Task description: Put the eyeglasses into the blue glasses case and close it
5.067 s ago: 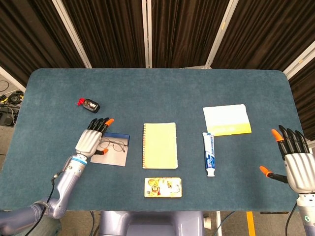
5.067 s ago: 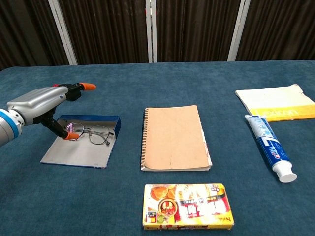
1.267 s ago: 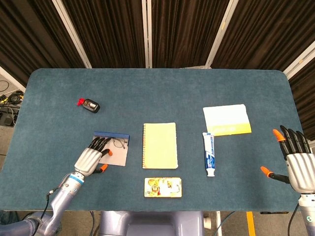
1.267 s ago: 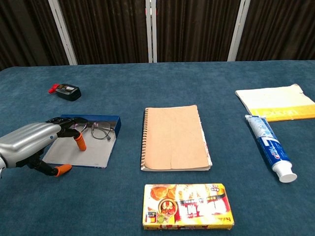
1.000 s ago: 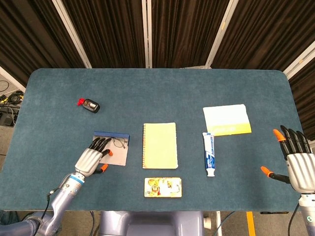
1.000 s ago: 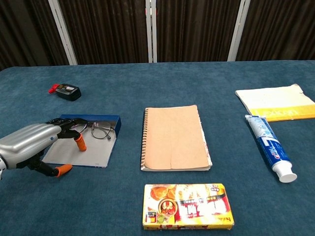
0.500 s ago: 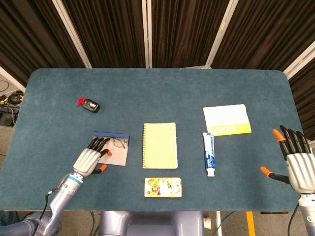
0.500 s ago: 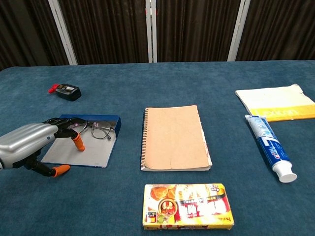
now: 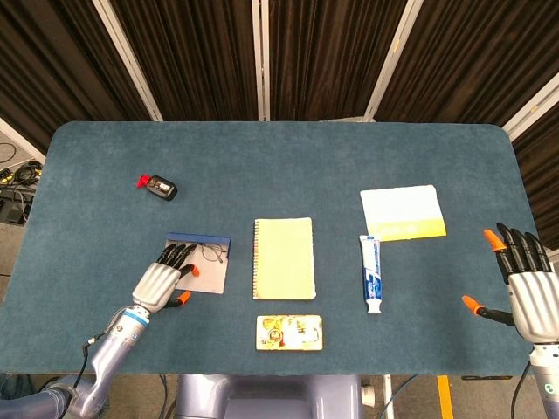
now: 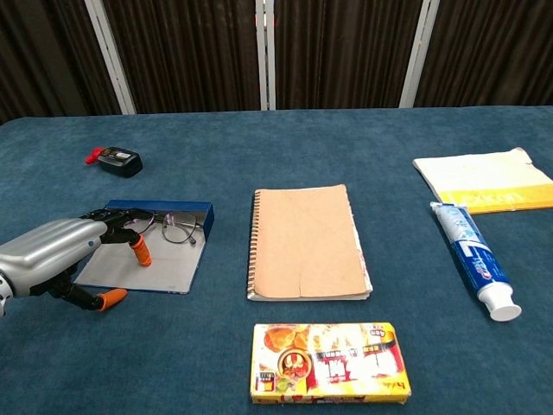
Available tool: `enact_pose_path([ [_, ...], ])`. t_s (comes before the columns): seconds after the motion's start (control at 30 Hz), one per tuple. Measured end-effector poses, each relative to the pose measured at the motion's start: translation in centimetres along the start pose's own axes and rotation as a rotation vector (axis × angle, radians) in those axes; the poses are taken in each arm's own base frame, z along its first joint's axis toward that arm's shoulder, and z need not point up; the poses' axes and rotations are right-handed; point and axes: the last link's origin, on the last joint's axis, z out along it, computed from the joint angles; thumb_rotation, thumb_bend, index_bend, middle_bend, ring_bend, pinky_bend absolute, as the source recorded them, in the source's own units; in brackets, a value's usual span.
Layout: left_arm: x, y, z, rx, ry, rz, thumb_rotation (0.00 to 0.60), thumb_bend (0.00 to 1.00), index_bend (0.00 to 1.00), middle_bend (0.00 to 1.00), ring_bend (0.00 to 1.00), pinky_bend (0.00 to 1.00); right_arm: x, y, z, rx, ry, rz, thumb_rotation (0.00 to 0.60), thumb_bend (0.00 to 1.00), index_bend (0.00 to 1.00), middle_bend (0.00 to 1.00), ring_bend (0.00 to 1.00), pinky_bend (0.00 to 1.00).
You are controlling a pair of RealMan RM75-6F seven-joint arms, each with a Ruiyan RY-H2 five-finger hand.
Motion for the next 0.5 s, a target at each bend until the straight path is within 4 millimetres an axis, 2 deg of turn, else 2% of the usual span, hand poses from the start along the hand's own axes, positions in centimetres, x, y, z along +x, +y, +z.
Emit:
enact_pose_path([
  [0.13, 0.21, -0.22, -0.03, 0.009, 0.008, -0.016, 0.6, 0.53, 0.4, 0.0, 0.0, 0.0, -0.03, -0.05, 0.0, 0.0, -0.001, 0.003, 0.6, 0.0, 0.02, 0.0, 0.0, 0.0],
  [0.5, 1.02, -0.52, 0.31, 0.015, 0.02, -0.02, 0.6, 0.53, 0.42, 0.0, 0.0, 0.0, -0.16, -0.15, 0.04, 0.003, -0.004, 0.002, 0.6, 0.0, 0.01, 0.0, 0.0, 0.0],
])
